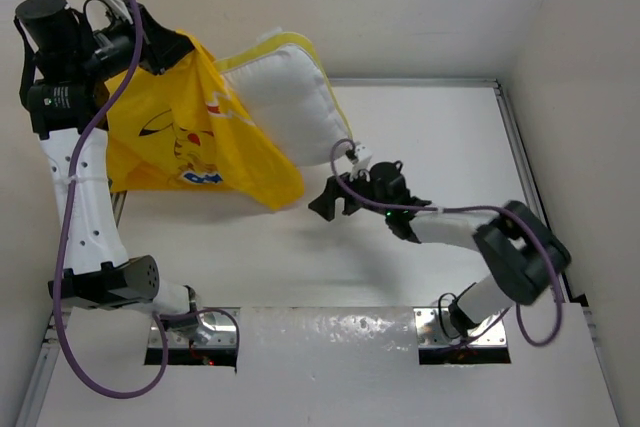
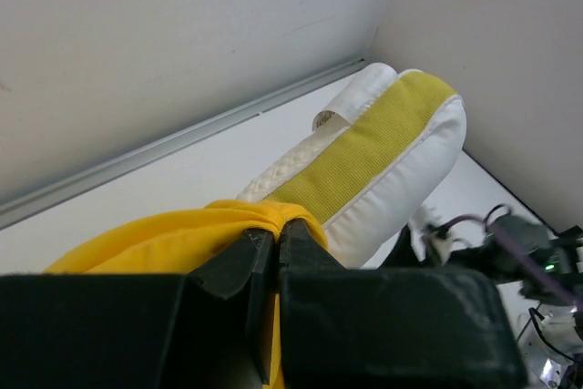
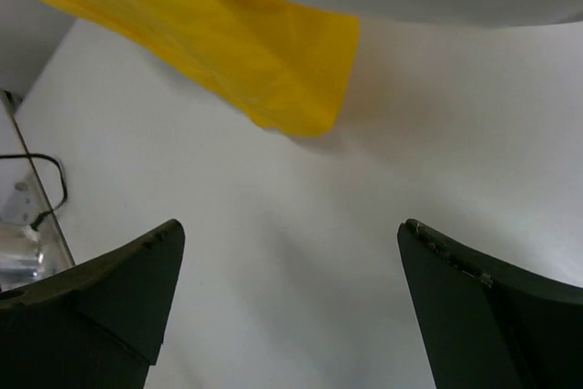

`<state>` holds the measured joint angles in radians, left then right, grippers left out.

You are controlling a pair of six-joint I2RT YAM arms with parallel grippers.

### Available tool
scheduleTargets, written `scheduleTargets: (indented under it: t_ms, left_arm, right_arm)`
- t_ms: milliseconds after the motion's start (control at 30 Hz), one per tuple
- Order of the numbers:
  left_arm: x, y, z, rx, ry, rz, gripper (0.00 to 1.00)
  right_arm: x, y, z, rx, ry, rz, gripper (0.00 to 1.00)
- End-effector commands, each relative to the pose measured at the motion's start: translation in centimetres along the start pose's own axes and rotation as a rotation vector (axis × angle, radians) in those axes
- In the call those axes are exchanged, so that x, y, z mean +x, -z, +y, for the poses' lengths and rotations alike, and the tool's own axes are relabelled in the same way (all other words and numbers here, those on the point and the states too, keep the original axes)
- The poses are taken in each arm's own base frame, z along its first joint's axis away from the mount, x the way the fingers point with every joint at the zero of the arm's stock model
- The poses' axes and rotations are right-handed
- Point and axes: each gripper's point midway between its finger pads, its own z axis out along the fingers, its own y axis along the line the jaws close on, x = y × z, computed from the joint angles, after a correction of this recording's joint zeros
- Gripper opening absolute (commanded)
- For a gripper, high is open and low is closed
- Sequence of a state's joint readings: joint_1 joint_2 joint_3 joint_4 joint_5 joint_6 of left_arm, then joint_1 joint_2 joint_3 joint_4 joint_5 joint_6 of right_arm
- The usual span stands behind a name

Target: Put the pillow into the pillowcase

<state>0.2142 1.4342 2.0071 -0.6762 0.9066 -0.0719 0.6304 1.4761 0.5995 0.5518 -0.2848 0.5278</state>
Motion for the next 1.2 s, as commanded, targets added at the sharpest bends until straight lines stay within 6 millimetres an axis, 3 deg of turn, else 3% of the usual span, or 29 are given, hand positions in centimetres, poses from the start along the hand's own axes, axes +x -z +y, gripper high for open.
scheduleTargets:
  t_ms: [0,33,67,100,267,367,467,500,733,900,967,1000,1067,1167]
  left_arm:
    - [-3.5,1.5,-3.2,0.042,-0.148,-0.106,0.0]
    - [-3.4,1.5,-3.2,0.04,-0.145,-0.102,0.0]
    - [-3.4,1.5,-3.1,0.036,-0.145,-0.101,0.0]
    - [-3.3,1.6,-3.3,0.039,-0.146,-0.1,0.0]
    - [-2.8,1.2,-2.8,0.041,-0.133,-0.082,0.0]
    - [-2.6,1.1,-2.3,0.025,-0.13,-0.077,0.0]
    - [-2.6,1.1,-2.3,0.023,-0.13,-0.077,0.0]
    - [-2.6,1.1,-2.3,0.025,-0.128,-0.076,0.0]
    - [-2.3,0.9,-2.4,0.042,-0.125,-0.068,0.0]
    - [-2.3,0.8,-2.4,0.044,-0.131,-0.063,0.0]
    - [-2.2,0.7,-2.2,0.044,-0.128,-0.061,0.0]
    - [-2.1,0.6,-2.2,0.042,-0.127,-0.061,0.0]
    - [-2.2,0.6,-2.0,0.032,-0.13,-0.065,0.0]
    - [-1.8,0.5,-1.8,0.028,-0.127,-0.062,0.0]
  right_arm:
    - [-2.5,-3.1,3.9,-0.126,0.02,-0.198,0.99]
    - [-1.1,-4.4,3.4,-0.121,0.031,-0.177,0.99]
    - [-1.2,-5.0,3.5,-0.135,0.05,-0.188,0.99]
    - [-2.7,-5.5,4.4,-0.17,0.068,-0.237,0.99]
    - [-2.6,-6.5,5.3,-0.16,0.187,-0.285,0.99]
    - [-2.8,-6.9,6.5,-0.199,0.141,-0.315,0.99]
    - [-3.8,-9.3,7.2,-0.22,0.09,-0.331,0.99]
    - [-2.8,-10.2,6.4,-0.203,0.073,-0.312,0.99]
    - [-3.1,-12.8,3.7,-0.076,0.003,-0.366,0.99]
    - [-2.4,-12.1,0.4,0.089,-0.073,-0.388,0.99]
    - [-2.7,-12.4,1.4,0.024,-0.091,-0.416,0.99]
    - [-1.5,-13.3,2.1,-0.024,-0.093,-0.379,0.99]
    - [-1.9,-14.7,3.9,-0.058,-0.054,-0.38,0.99]
    - [-1.7,-16.3,4.2,-0.018,-0.008,-0.379,0.99]
